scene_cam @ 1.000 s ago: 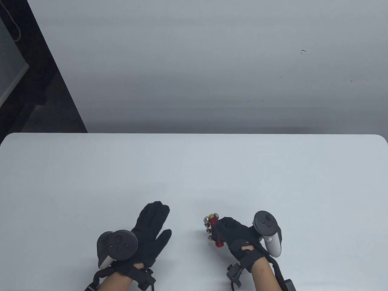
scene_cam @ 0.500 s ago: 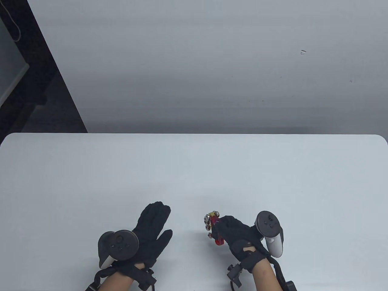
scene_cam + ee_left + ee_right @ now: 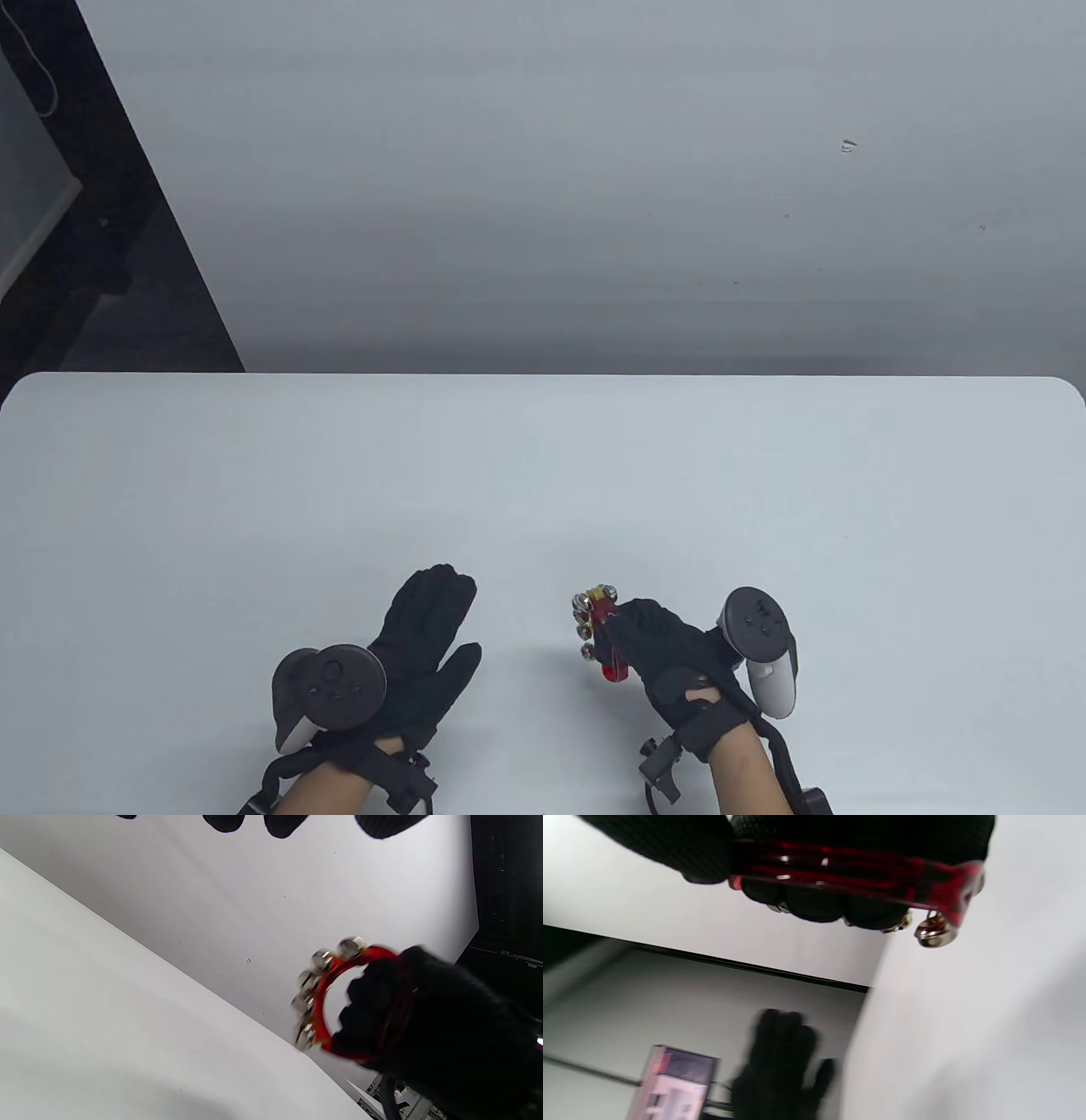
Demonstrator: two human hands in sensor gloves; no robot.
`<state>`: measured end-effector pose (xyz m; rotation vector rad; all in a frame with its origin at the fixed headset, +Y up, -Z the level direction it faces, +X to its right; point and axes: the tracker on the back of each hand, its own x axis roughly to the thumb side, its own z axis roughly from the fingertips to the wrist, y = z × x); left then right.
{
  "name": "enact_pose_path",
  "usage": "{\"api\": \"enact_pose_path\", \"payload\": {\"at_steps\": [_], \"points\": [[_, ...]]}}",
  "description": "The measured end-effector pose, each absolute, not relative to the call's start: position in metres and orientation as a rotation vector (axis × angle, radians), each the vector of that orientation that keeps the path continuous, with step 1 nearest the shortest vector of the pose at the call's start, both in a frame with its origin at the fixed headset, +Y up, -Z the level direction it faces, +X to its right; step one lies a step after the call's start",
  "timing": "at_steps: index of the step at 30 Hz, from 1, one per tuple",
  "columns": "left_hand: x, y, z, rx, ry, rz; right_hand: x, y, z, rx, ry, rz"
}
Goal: Shake a handbell
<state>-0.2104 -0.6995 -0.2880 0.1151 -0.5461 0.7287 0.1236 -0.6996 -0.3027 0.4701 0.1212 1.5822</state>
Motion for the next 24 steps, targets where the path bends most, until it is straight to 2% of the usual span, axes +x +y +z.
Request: {"api": "enact_pose_path", "payload": {"at_steps": [2,8,18,22,24], "points": [[-0.210,-0.699,-0.288,0.118,-0.549,0.730,0.124,-0.682,-0.293,0.520,0.031,1.493],[-0.208,-0.701,-0.288,0.113,-0.554,0.720,0.122,-0.729,-0.310,0.358,0.225,1.638],[-0.209,-0.700,-0.288,0.115,-0.549,0.727,0.125,-0.754,-0.319,0.252,0.309,1.686],[-0.210,-0.700,-0.288,0.118,-0.549,0.731,0.126,-0.753,-0.319,0.248,0.308,1.682],[-0.211,-0.700,-0.288,0.119,-0.547,0.733,0.126,-0.734,-0.314,0.319,0.250,1.655]]}}
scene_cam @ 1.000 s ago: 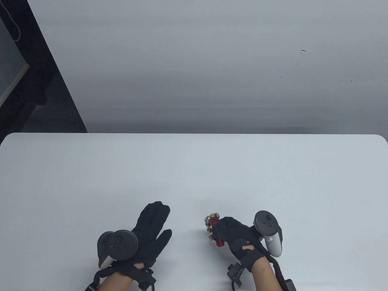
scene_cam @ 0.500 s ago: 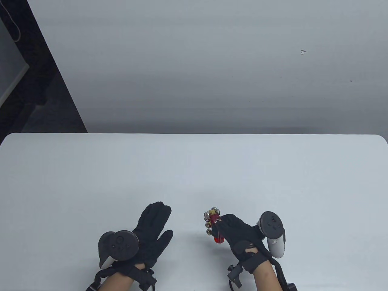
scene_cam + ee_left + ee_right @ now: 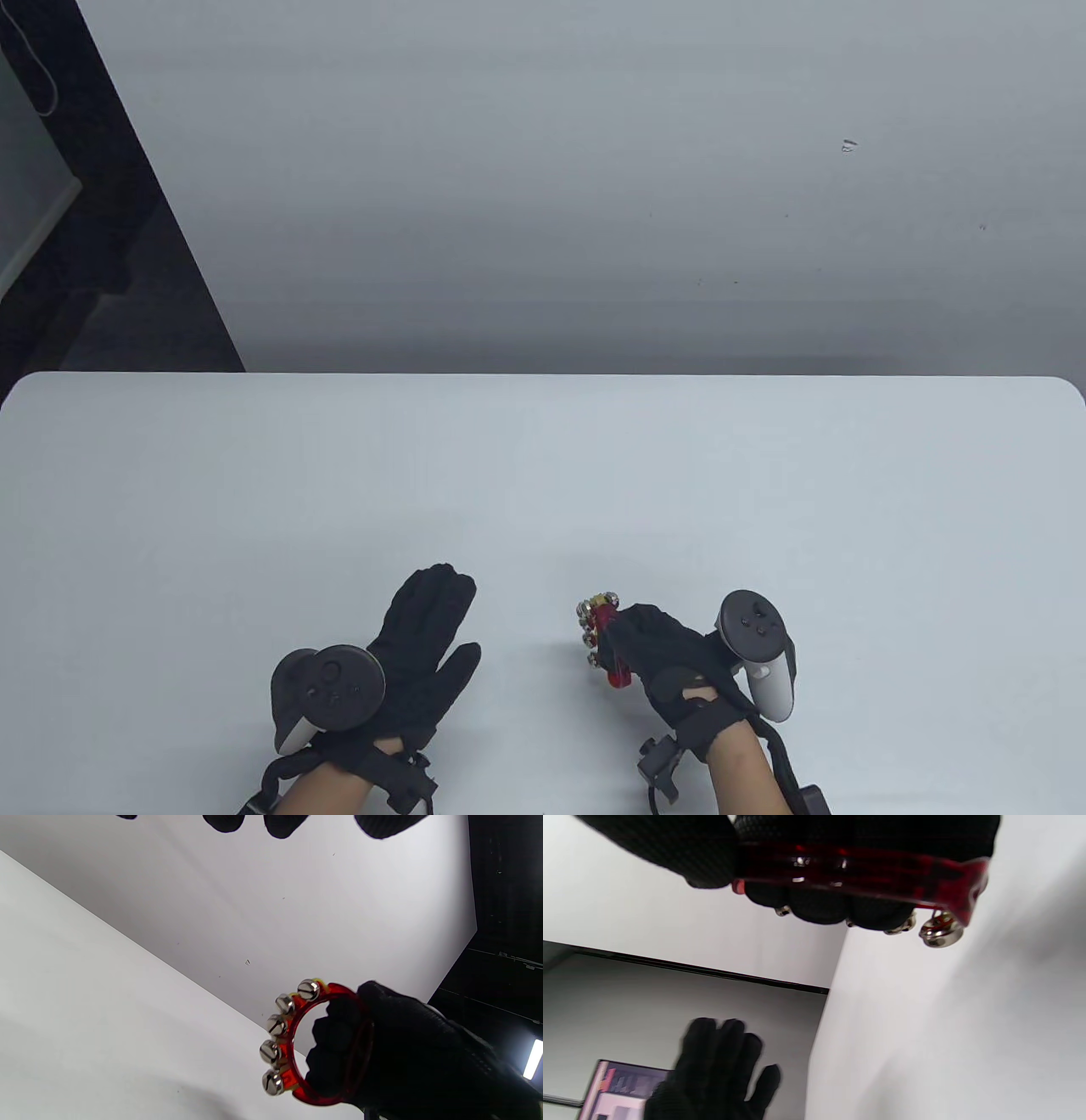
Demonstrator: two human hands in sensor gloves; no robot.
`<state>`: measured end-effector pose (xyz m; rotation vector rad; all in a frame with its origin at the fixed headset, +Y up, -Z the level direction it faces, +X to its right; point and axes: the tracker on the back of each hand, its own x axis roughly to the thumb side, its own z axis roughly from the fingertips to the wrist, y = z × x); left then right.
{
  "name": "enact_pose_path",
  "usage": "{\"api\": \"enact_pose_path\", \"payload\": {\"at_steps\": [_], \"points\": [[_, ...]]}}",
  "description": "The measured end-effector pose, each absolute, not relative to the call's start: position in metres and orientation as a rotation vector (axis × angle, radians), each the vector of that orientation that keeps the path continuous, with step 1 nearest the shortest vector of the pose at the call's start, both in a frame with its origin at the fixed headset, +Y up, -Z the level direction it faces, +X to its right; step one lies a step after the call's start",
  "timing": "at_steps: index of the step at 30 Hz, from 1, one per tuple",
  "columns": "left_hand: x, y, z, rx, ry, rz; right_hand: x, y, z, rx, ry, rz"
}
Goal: Shake a handbell
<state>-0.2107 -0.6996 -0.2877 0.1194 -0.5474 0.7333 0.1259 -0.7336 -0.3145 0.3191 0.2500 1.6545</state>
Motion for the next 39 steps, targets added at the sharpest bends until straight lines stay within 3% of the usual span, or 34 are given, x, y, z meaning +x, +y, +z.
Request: {"api": "enact_pose_path", "payload": {"at_steps": [3,5,8,12,21,39], "points": [[-0.211,-0.699,-0.288,0.124,-0.548,0.737,0.127,-0.688,-0.298,0.509,0.037,1.530],[-0.211,-0.699,-0.288,0.125,-0.553,0.736,0.126,-0.678,-0.293,0.502,-0.021,1.453],[-0.209,-0.700,-0.288,0.120,-0.559,0.731,0.125,-0.711,-0.306,0.397,0.121,1.626],[-0.209,-0.700,-0.288,0.118,-0.560,0.728,0.125,-0.733,-0.315,0.314,0.203,1.666],[-0.211,-0.700,-0.289,0.114,-0.548,0.735,0.119,-0.733,-0.315,0.308,0.189,1.777],[-0.210,-0.700,-0.289,0.101,-0.544,0.724,0.050,-0.744,-0.314,0.373,0.240,2.572]]}}
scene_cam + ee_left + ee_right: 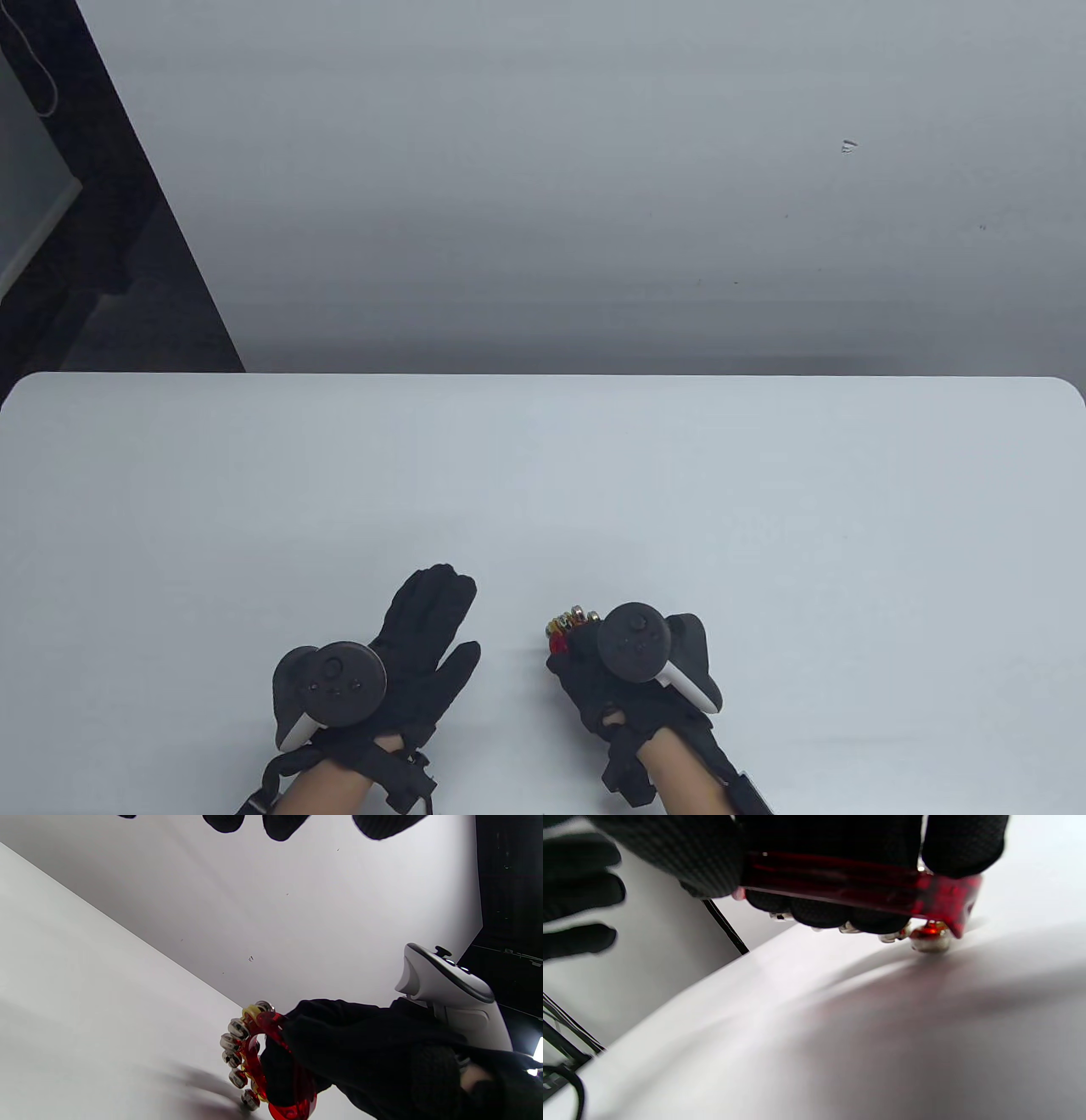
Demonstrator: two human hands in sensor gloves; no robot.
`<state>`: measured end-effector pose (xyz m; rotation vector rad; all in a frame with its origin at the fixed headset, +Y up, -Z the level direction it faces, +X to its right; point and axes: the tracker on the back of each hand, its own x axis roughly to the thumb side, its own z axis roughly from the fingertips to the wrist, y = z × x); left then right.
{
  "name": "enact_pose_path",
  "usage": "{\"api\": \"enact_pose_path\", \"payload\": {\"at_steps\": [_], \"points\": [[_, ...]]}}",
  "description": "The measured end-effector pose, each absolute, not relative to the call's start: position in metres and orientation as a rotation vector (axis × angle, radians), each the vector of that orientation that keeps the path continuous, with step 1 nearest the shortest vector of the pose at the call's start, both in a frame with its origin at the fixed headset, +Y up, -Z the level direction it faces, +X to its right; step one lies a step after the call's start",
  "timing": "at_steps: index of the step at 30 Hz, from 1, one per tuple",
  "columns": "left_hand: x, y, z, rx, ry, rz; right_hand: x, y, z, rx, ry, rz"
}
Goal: Shake a handbell
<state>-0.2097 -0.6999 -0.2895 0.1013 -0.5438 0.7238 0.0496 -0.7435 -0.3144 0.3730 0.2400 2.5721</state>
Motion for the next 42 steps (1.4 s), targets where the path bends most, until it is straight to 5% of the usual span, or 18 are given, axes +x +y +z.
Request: {"api": "enact_pose_path", "payload": {"at_steps": [26,31,37,42], "points": [[-0.210,-0.700,-0.289,0.101,-0.537,0.723,0.009,-0.759,-0.309,0.382,0.259,2.963],[-0.213,-0.697,-0.288,0.116,-0.526,0.737,0.034,-0.737,-0.310,0.320,0.178,2.786],[-0.220,-0.685,-0.284,0.177,-0.509,0.751,0.107,-0.691,-0.301,0.203,-0.148,2.594],[-0.220,-0.679,-0.281,0.230,-0.503,0.638,0.145,-0.687,-0.297,0.181,-0.201,2.695]]}}
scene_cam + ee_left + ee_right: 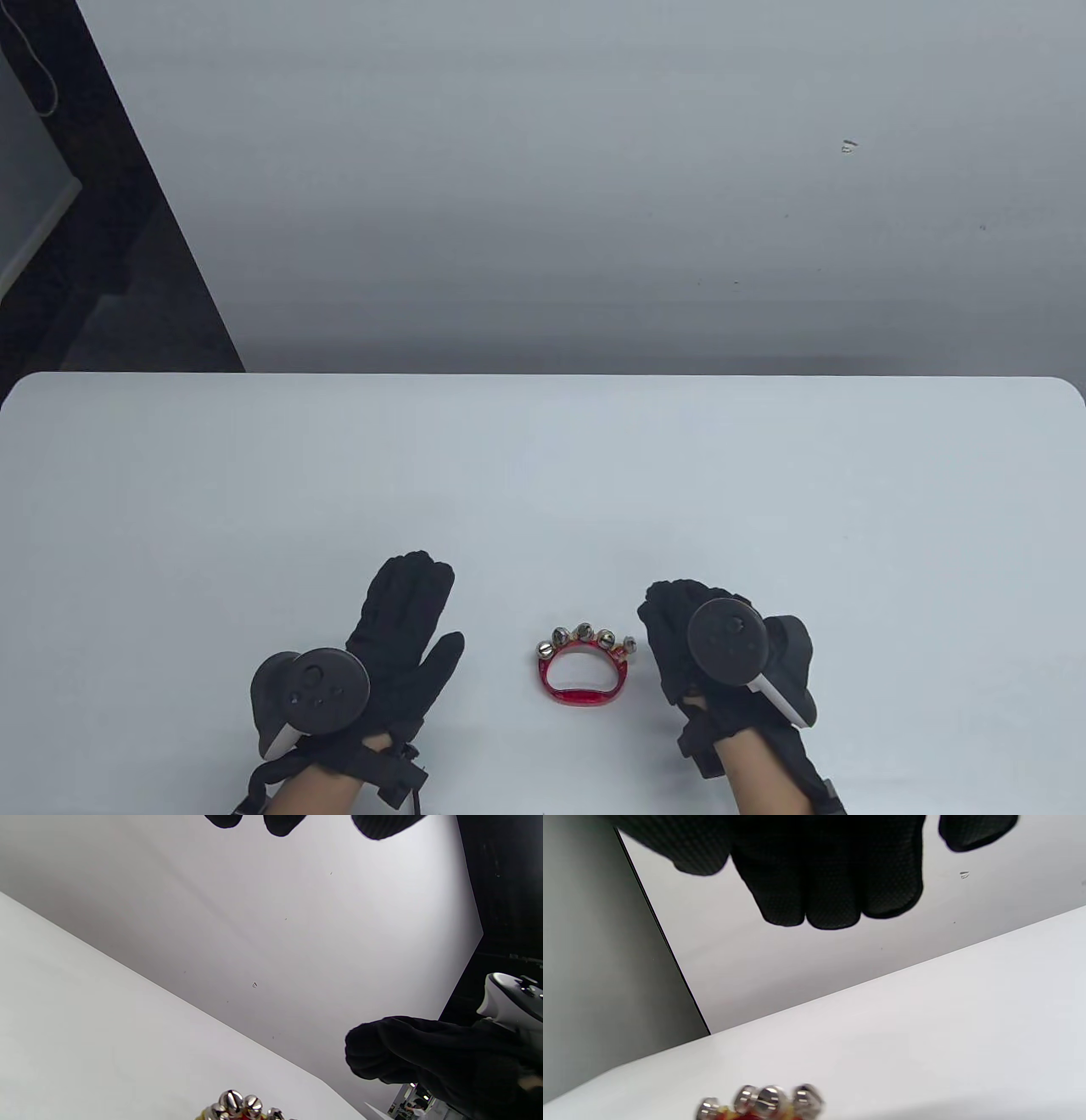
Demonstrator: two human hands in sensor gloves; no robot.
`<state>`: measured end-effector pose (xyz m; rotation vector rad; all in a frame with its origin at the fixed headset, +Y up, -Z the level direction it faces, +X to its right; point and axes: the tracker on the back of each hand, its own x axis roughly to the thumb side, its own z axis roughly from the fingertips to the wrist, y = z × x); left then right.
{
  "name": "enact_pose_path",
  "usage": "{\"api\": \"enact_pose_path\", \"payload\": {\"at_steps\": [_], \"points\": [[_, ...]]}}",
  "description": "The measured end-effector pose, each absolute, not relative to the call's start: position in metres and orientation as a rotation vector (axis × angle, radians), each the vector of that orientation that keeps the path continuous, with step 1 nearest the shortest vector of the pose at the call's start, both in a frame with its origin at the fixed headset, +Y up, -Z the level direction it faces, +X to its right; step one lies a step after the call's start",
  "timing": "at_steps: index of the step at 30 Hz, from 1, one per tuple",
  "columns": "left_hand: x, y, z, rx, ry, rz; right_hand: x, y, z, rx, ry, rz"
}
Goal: Shake a handbell
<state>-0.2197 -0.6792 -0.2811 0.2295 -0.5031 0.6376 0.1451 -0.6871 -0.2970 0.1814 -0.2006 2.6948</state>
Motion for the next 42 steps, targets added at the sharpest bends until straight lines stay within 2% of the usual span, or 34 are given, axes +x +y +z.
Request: {"api": "enact_pose_path", "payload": {"at_steps": [3,5,7,12,42], "points": [[-0.219,-0.680,-0.282,0.221,-0.484,0.590,0.155,-0.707,-0.296,0.179,-0.213,2.716],[-0.220,-0.683,-0.283,0.190,-0.466,0.552,0.156,-0.714,-0.298,0.234,-0.076,2.730],[-0.221,-0.687,-0.284,0.169,-0.464,0.535,0.156,-0.719,-0.299,0.242,-0.106,2.738],[-0.221,-0.692,-0.284,0.134,-0.482,0.513,0.158,-0.726,-0.302,0.231,-0.036,2.731],[-0.214,-0.699,-0.284,0.088,-0.511,0.501,0.152,-0.731,-0.302,0.287,0.058,2.653]]}}
